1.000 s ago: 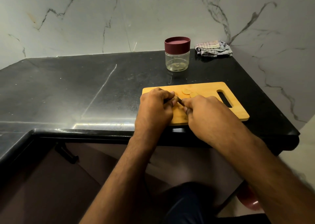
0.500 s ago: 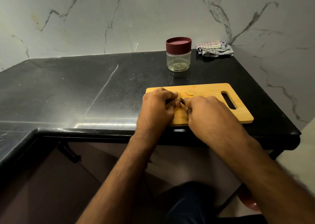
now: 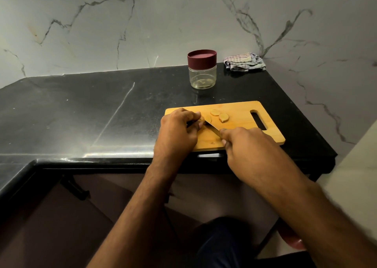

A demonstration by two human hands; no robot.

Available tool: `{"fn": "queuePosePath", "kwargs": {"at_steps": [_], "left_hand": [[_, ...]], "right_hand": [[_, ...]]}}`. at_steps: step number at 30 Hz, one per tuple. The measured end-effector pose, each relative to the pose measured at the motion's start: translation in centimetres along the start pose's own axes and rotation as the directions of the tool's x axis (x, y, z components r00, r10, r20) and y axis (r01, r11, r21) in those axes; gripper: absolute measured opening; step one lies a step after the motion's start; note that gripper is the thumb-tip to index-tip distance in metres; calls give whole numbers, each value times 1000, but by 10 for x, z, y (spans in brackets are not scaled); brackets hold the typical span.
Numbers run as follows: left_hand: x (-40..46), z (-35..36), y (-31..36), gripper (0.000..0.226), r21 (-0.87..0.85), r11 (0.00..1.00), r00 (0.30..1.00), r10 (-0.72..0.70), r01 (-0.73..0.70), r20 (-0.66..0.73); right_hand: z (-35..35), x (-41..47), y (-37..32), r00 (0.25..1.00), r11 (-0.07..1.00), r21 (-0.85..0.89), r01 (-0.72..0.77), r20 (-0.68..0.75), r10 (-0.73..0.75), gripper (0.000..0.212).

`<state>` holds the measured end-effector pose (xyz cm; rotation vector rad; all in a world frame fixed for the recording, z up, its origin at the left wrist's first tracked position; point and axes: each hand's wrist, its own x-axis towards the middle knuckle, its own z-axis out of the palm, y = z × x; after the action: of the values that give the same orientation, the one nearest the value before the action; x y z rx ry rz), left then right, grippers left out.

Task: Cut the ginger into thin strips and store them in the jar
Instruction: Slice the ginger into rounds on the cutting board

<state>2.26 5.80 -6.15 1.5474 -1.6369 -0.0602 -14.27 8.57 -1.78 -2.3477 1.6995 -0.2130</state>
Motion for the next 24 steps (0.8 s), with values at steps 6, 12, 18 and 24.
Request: {"fn": "queuePosePath", "kwargs": {"at_steps": [6, 12, 18, 24], "left_hand": [[2, -1, -4, 22, -41, 999, 1000, -13, 14, 25], [4, -3, -7, 21, -74, 997, 999, -19, 22, 44], [0, -1, -5, 26, -31, 999, 999, -21, 22, 29], [-2, -3, -3, 29, -38, 999, 999, -35, 36, 3]], "right_hand": [[1, 11, 7, 997, 998, 56, -18, -73, 22, 38], [2, 9, 12, 973, 995, 98, 15, -233, 9, 41], [6, 6, 12, 975, 994, 106, 24, -221, 0, 41], [5, 11, 5, 985, 995, 93, 31, -169, -15, 41]]}}
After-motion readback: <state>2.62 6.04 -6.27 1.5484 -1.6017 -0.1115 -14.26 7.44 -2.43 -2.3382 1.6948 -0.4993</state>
